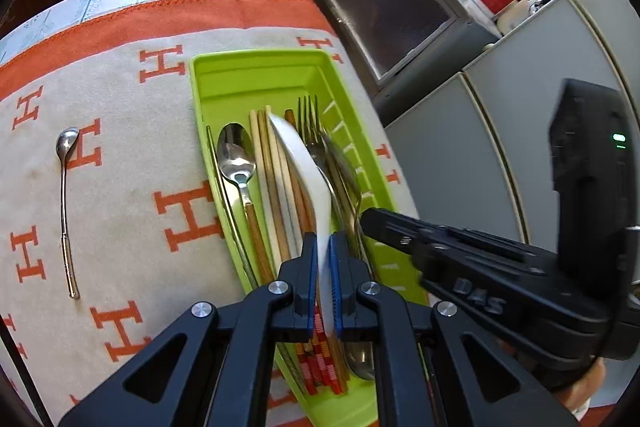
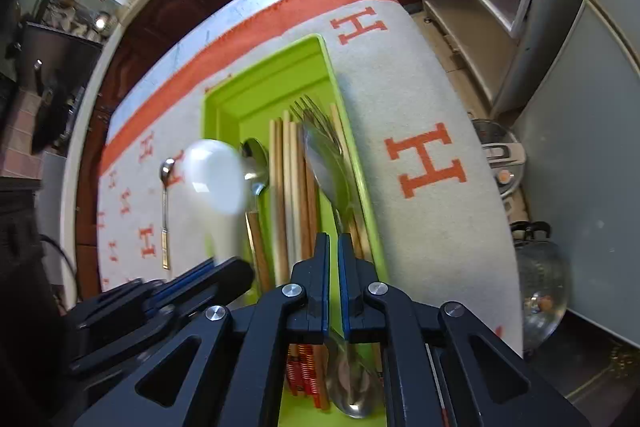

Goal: Organize utensils
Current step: 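Carry both spoons into the green tray and open both tools, then move the right tool to the gold-handled teaspoon and grasp its handle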

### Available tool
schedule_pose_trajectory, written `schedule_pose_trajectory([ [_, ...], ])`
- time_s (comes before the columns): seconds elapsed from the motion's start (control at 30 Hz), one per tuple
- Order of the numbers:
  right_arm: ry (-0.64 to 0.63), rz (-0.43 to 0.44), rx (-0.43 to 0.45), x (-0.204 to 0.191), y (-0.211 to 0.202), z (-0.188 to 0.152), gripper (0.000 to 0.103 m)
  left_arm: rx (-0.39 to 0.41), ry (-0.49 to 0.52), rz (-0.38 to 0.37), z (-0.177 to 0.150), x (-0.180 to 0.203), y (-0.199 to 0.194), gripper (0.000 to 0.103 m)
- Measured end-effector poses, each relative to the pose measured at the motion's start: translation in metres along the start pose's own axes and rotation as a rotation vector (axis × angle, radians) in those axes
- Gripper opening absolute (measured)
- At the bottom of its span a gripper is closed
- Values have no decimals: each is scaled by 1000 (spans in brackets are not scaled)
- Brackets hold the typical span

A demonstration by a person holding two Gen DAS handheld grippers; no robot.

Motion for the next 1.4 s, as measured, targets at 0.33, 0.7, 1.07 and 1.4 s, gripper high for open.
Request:
schedule_pose_trajectory([
  [0.33,-5,-5,118,-14,-29,-1,18,11,4,27,-8,-11,-21,19],
  [0.7,-66,22,118,-47,-43,-29,18,74,-45,135,-32,-64,-71,49],
  [1.07,-161,64,58,-106,-35,-28,18,248,-195,374,-40,-164,-142,84],
  [1.4,-247,33,-59,-185,22,3,19,294,-235,494,-35,-226,-176,94],
])
Point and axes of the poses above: each gripper's, at about its wrist camera, not at the fingertips, and y roughly the way its jaws point, x to its right, z to its top, the point moved 1 cm from there along y, roughly the way its jaws point, and after that the axes turned 12 degrees about z, right-handed, at the moved point
